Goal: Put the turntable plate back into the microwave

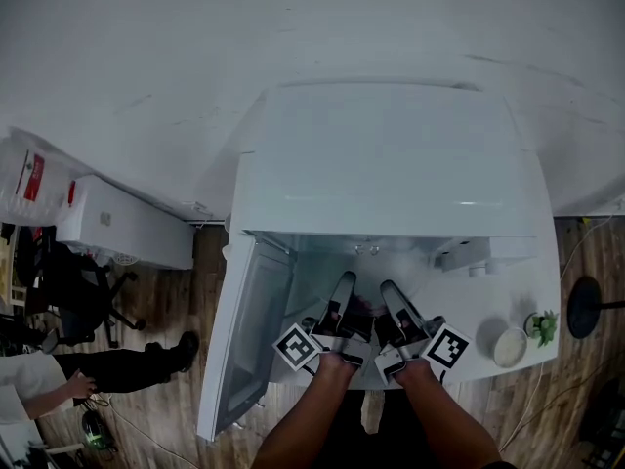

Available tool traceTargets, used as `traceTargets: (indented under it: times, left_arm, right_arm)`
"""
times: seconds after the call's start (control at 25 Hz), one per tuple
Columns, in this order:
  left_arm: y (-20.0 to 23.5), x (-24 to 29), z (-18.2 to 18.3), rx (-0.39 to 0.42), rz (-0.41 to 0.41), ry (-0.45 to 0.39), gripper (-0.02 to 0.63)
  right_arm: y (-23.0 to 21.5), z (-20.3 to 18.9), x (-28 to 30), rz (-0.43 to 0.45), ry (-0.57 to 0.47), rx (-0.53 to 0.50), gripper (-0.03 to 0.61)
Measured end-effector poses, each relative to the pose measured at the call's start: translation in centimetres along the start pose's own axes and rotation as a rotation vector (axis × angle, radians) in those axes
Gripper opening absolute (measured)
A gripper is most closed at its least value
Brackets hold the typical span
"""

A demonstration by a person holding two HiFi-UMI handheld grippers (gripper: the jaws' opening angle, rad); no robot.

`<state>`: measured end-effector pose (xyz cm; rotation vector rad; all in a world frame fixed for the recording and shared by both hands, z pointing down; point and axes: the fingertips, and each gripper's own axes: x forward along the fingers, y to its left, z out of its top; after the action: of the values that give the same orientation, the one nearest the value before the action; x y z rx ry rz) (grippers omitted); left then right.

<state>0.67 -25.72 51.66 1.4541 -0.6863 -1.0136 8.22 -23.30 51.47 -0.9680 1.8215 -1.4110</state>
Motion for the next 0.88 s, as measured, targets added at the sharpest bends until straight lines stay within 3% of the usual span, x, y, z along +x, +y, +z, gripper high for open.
traceTargets:
  times: [0.44,0.88]
  left_arm:
    - [1.6,2.9,1.4,0.063,0.007,0.051,0.051]
    - [2.5,3.1,2.8,0.117,0.03,0.049,0.074]
  right_arm:
    - [-1.6,1.9,2.8,0.019,-0.03,0.092,0.049]
    - [-3.2,2.7,5.5,0.026,-0.045,0.147,0.049]
